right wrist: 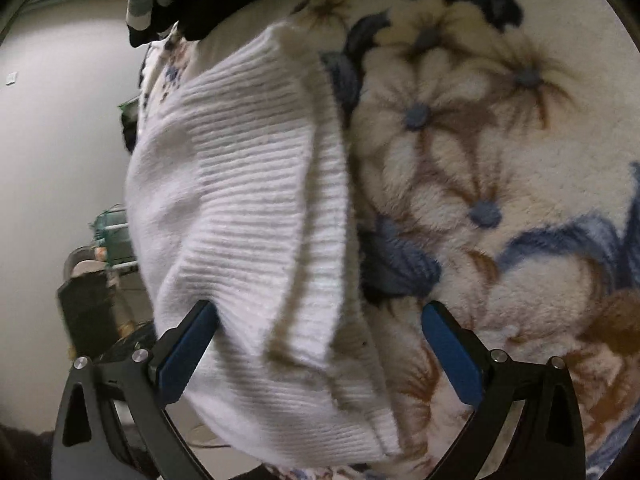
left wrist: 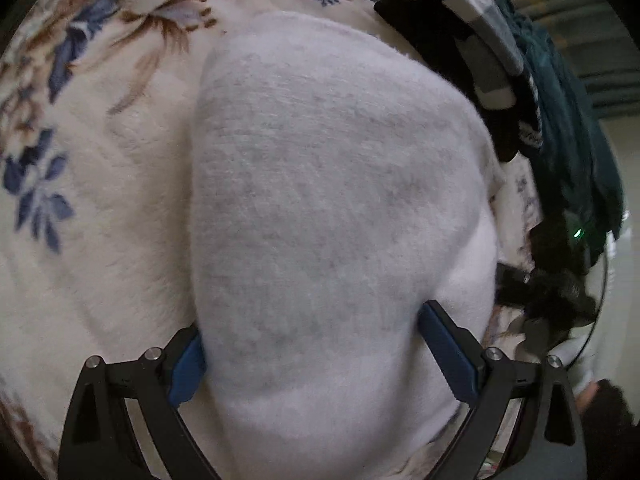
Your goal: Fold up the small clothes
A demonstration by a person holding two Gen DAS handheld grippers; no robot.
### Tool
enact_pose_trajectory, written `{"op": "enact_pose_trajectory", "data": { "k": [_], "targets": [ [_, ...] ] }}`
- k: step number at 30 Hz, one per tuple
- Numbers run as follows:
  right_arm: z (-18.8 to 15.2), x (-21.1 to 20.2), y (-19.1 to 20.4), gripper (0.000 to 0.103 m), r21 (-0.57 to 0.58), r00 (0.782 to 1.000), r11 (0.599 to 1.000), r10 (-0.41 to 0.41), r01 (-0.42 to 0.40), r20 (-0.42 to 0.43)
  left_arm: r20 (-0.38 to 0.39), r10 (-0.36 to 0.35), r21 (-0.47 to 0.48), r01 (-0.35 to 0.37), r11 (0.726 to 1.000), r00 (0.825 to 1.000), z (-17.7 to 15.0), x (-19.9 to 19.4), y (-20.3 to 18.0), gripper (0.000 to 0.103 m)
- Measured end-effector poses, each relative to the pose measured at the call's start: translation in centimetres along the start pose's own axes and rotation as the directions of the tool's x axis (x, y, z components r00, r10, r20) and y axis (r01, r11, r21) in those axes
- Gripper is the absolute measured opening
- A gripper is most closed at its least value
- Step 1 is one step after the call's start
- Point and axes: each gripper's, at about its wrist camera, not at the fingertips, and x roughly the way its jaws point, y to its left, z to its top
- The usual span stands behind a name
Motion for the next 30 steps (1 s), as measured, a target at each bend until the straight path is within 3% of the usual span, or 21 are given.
{"op": "enact_pose_trajectory", "data": {
  "k": [1,2,3,4,5,7,9,13,17,19,20,21,22,26,30],
  "targets": [
    [-0.3,0.0,0.0,0.101,0.004,1.0,1.0,0.019,-0.019,-0.003,0.018,-0.029,0.008,0.029,1.0,0.999,0.1,-0.2,0.0,0.097],
    [-0.8,-0.1,0.0,0.084,0.001,1.0,1.0,0.03,-0.03,0.0,0.026,-0.032,0.024,0.032,0.999,0.999,0.3,-0.4,-0.1,0.097],
    [-2.1,-0.6,-0.4,0.059,0.006,0.999,0.999,0.047,-0.048,0.011,0.03,-0.05,0.046,0.048,0.998,0.998,0.5,-0.5,-0.4,0.092],
    [-2.8,-0.9,-0.6,0.046,0.02,0.997,0.997,0.081,-0.081,0.018,0.029,-0.069,0.061,0.068,0.996,0.997,0.9,-0.7,-0.7,0.091],
    [-3.3,-0.8,-0.4,0.04,0.037,0.995,0.995,0.097,-0.098,0.037,0.026,-0.085,0.068,0.083,0.994,0.996,1.2,-0.8,-0.8,0.09],
    [-4.5,-0.9,-0.3,0.034,0.085,0.988,0.988,0.124,-0.132,0.097,0.014,-0.102,0.084,0.101,0.991,0.995,2.3,-1.0,-1.1,0.078],
    [-6.1,-1.0,-0.2,0.031,0.144,0.977,0.974,0.154,-0.175,0.148,0.001,-0.108,0.091,0.108,0.99,0.994,3.6,-1.0,-1.2,0.078],
    [-10.0,-0.9,-0.4,0.031,0.246,0.955,0.931,0.227,-0.271,0.192,-0.054,-0.072,0.186,0.081,0.979,0.996,5.5,0.1,-2.5,0.078],
    [-12.8,0.0,-0.2,0.031,0.291,0.963,0.923,0.209,-0.253,0.172,-0.137,-0.068,0.229,0.099,0.968,0.988,6.4,1.1,-2.1,0.078],
    [-12.5,-0.6,-0.7,0.044,0.299,0.965,0.93,0.157,-0.217,0.211,-0.17,-0.092,0.204,0.127,0.971,0.981,6.6,1.1,-1.3,0.08],
    [-12.2,-0.8,-1.0,0.064,0.301,0.968,0.935,0.122,-0.186,0.218,-0.181,-0.119,0.186,0.153,0.971,0.976,6.6,1.0,-0.8,0.08],
    [-11.8,-1.0,-1.4,0.074,0.301,0.968,0.939,0.098,-0.166,0.229,-0.193,-0.152,0.168,0.185,0.968,0.969,6.7,0.9,-0.2,0.081],
    [-11.4,-1.0,-1.7,0.074,0.288,0.966,0.94,0.115,-0.181,0.233,-0.199,-0.171,0.153,0.203,0.967,0.965,6.7,1.0,0.3,0.085],
    [-9.3,0.9,-1.8,0.081,0.236,0.964,0.943,0.194,-0.234,0.181,-0.241,-0.246,0.089,0.274,0.958,0.939,6.3,2.2,2.1,0.086],
    [-7.5,3.3,-0.4,0.081,0.186,0.956,0.944,0.245,-0.273,0.159,-0.23,-0.339,0.073,0.363,0.929,0.912,5.9,2.5,1.8,0.084]
  ]
}}
